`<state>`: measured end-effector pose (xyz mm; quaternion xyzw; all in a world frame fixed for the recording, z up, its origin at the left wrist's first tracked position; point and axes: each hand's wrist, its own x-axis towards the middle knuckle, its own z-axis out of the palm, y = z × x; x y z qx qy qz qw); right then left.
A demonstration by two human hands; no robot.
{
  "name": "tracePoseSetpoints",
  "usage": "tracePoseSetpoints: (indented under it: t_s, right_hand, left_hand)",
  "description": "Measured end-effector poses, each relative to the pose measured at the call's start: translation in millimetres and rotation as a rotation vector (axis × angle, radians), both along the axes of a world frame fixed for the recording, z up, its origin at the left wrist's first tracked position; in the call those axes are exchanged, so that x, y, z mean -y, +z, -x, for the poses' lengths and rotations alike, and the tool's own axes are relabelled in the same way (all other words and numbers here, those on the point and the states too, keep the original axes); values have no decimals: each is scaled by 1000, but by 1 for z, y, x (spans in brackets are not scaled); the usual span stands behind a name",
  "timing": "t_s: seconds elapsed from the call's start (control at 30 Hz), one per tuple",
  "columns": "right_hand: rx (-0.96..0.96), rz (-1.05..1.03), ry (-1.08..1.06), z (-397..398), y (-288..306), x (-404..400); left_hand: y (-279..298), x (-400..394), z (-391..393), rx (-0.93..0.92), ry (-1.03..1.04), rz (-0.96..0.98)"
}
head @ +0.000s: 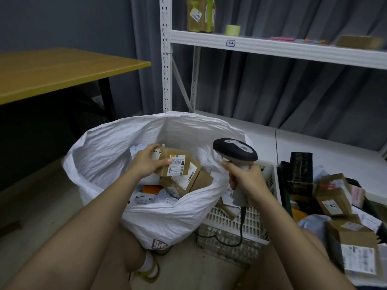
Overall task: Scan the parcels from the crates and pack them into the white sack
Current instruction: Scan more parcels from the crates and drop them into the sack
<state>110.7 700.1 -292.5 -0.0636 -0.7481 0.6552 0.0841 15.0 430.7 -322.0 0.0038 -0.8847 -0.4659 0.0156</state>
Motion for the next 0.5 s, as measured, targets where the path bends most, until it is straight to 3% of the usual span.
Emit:
tracePoseSetpoints:
  t_s: [0.17, 0.33, 0.5]
  right_hand:
    - [34, 33, -18, 6, -18, -3]
    - [54, 70, -30, 14, -30, -3]
    - [49, 173, -104, 27, -29, -15]
  left_hand:
    - [-11, 9, -4, 17, 68, 172]
    - [-5, -7, -1, -35, 18, -40]
    - [11, -36, 41, -148, -37, 106]
